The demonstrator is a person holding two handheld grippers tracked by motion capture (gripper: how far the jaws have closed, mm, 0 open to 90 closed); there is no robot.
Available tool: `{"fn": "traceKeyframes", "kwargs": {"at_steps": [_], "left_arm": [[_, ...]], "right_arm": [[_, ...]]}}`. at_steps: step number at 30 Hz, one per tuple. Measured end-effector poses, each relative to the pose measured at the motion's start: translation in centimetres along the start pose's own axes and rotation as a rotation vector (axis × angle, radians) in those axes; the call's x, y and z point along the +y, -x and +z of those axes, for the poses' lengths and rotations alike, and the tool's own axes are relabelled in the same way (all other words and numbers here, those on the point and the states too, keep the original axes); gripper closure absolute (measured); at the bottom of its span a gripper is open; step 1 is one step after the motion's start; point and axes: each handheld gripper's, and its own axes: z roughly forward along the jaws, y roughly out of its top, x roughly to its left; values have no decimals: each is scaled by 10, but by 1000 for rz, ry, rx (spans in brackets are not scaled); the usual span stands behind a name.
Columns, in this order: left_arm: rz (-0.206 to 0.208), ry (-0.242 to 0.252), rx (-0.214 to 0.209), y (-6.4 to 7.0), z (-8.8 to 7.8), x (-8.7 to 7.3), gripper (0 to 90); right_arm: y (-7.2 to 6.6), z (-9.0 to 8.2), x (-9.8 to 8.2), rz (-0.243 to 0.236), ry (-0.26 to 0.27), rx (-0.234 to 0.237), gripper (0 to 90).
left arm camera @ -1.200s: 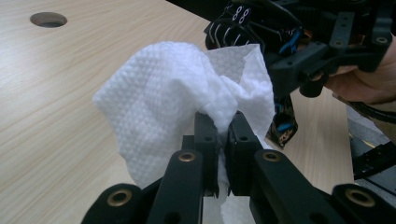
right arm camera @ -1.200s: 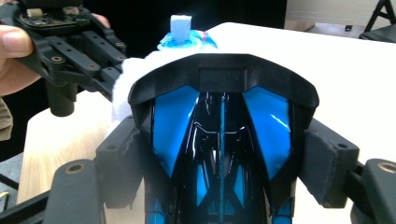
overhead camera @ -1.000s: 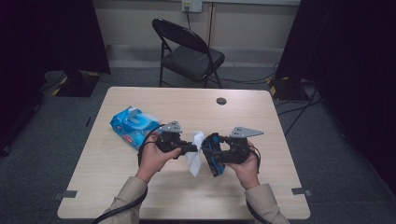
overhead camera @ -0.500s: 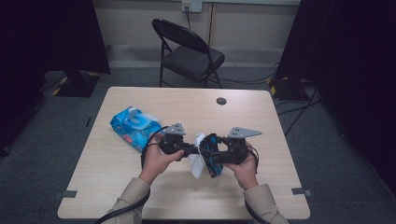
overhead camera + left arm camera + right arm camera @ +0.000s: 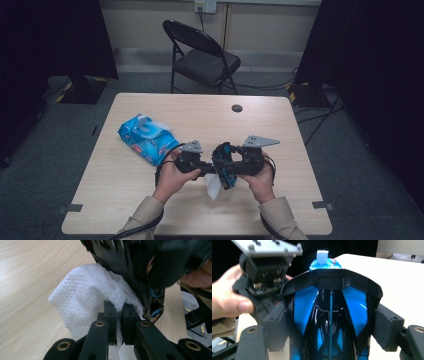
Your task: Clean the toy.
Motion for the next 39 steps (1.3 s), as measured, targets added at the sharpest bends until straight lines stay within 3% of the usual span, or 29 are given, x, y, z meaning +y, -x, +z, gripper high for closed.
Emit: {"fn": "traceKeyframes", "kwargs": {"at_steps": [6, 13, 20, 27, 32, 33, 39], "left_arm": [[-3, -26, -21, 4, 13, -9, 849], [-3, -36, -32, 6, 19, -12, 848], [3, -79, -36, 8, 25, -19, 845], [-8, -87, -2, 0, 8, -25, 845], [-12, -86, 40, -8, -13, -29, 845], [-17, -89, 64, -14, -24, -34, 845], [-49, -83, 112, -25, -47, -45, 845]], "right_arm": [[0, 0, 2, 2, 4, 2, 256], [2, -3, 2, 8, 17, -7, 256], [6, -10, 4, 15, 34, -20, 256], [17, -25, 2, 38, 47, -60, 256], [25, -38, -1, 39, 42, -108, 256], [27, -40, -3, 40, 38, -117, 256], [41, -56, -12, 56, 19, -182, 256]]}}
